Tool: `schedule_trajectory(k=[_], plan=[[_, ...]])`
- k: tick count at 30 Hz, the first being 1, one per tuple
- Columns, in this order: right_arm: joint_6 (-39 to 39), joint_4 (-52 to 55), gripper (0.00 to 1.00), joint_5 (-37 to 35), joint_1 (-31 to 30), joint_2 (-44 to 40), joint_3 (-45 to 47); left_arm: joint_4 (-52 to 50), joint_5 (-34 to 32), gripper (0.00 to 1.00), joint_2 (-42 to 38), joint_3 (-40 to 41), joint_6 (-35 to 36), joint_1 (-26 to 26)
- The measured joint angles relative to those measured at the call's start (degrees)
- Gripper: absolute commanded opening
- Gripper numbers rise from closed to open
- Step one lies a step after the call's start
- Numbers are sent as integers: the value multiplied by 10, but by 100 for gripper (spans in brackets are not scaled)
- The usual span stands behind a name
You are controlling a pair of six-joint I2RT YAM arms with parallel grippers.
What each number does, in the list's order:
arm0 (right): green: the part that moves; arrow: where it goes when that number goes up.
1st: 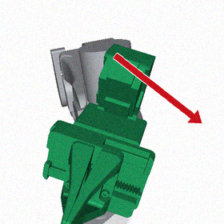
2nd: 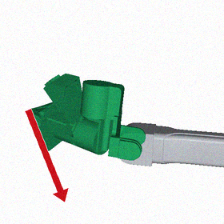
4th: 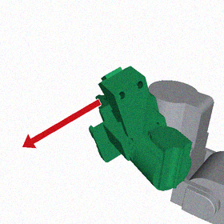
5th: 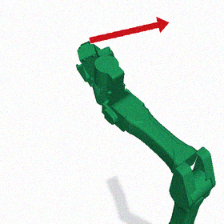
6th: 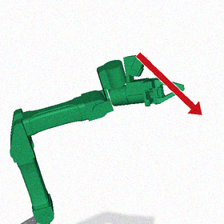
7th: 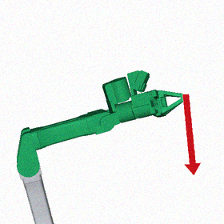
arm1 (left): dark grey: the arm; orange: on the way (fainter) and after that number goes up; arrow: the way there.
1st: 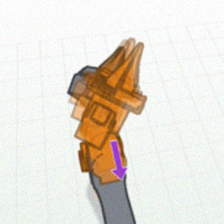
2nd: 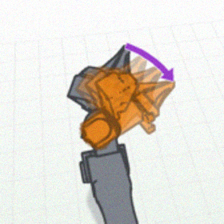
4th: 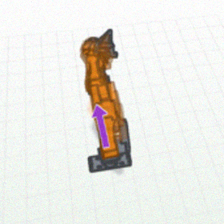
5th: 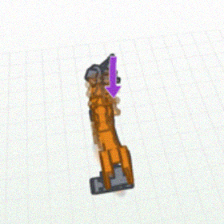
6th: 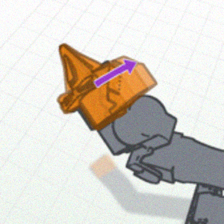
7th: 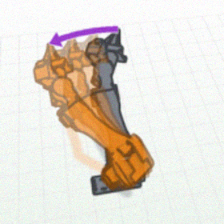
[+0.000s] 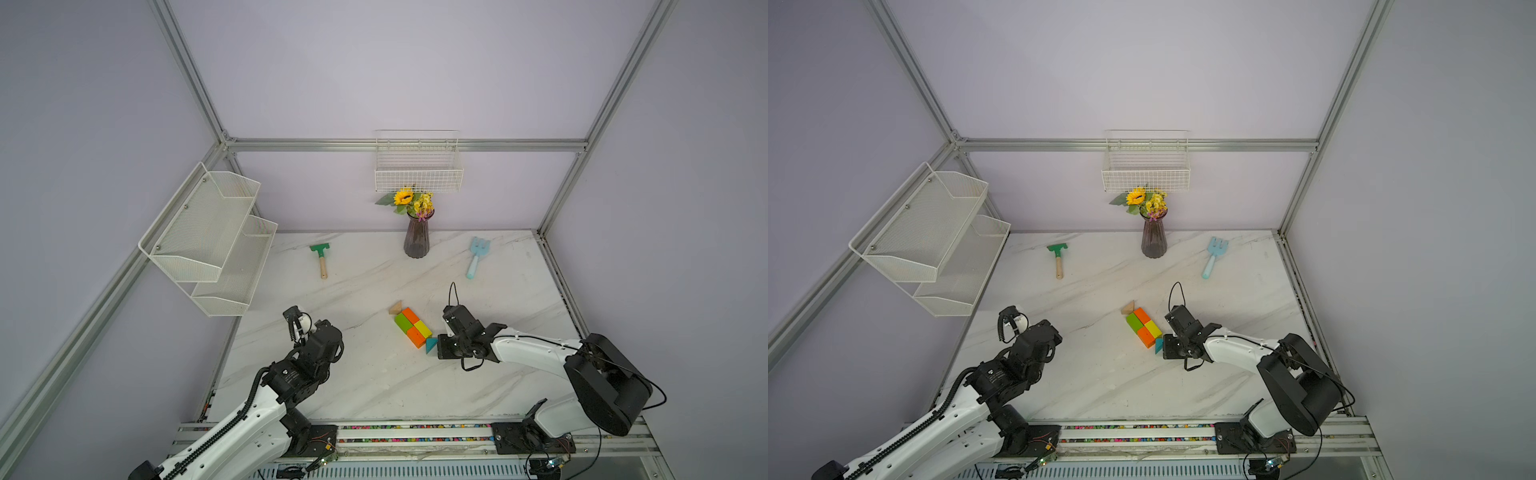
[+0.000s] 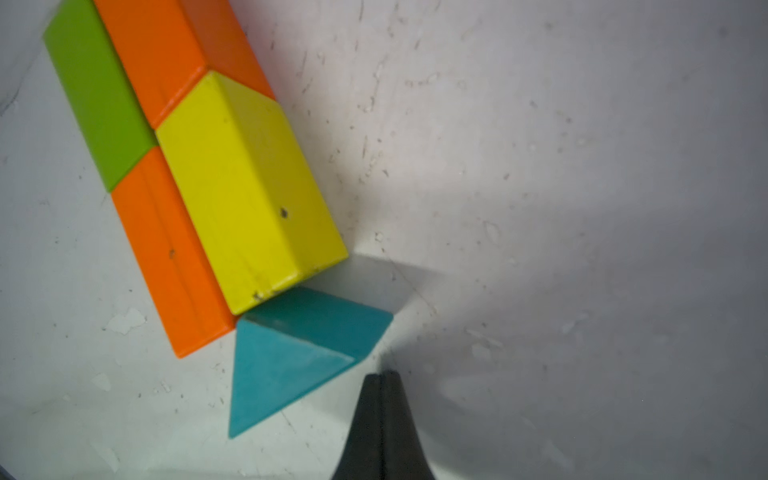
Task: Assemble a piece of candy with building blocks
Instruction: Assemble the building block at the center of the board, then reset both arms
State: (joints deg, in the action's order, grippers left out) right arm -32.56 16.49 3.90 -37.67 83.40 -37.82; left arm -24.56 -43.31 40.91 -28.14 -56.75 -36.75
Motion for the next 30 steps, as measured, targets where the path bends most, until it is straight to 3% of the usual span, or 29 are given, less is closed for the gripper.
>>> schedule_trajectory(k=[2, 3, 5, 6, 10, 11, 15, 21, 26, 30], plan=[[-2, 24, 0, -16, 2, -42, 11, 0, -11, 4, 0, 0, 22, 0], [-2, 33, 0, -22, 4, -66, 14, 0, -17, 19, 0, -2, 37, 2], [-2, 46, 14, -37, 14, -127, 13, 6, -31, 62, 0, -7, 83, 10], [-2, 47, 19, -47, 19, -154, 10, 14, -33, 73, -1, -9, 107, 19], [10, 30, 78, -121, 47, -245, -21, 87, -30, 86, -21, -13, 233, 76], [17, 12, 96, -147, 55, -264, -24, 121, -23, 99, -28, -9, 268, 97], [63, -108, 97, -264, 102, -314, 2, 245, 29, 100, -21, 26, 381, 179], [151, -400, 97, -417, 220, -302, 168, 405, 116, 100, 161, 59, 504, 216], [210, -578, 97, -453, 293, -204, 246, 582, 165, 100, 288, 134, 555, 268], [251, -740, 97, -439, 316, -96, 273, 706, 191, 100, 371, 152, 559, 315]])
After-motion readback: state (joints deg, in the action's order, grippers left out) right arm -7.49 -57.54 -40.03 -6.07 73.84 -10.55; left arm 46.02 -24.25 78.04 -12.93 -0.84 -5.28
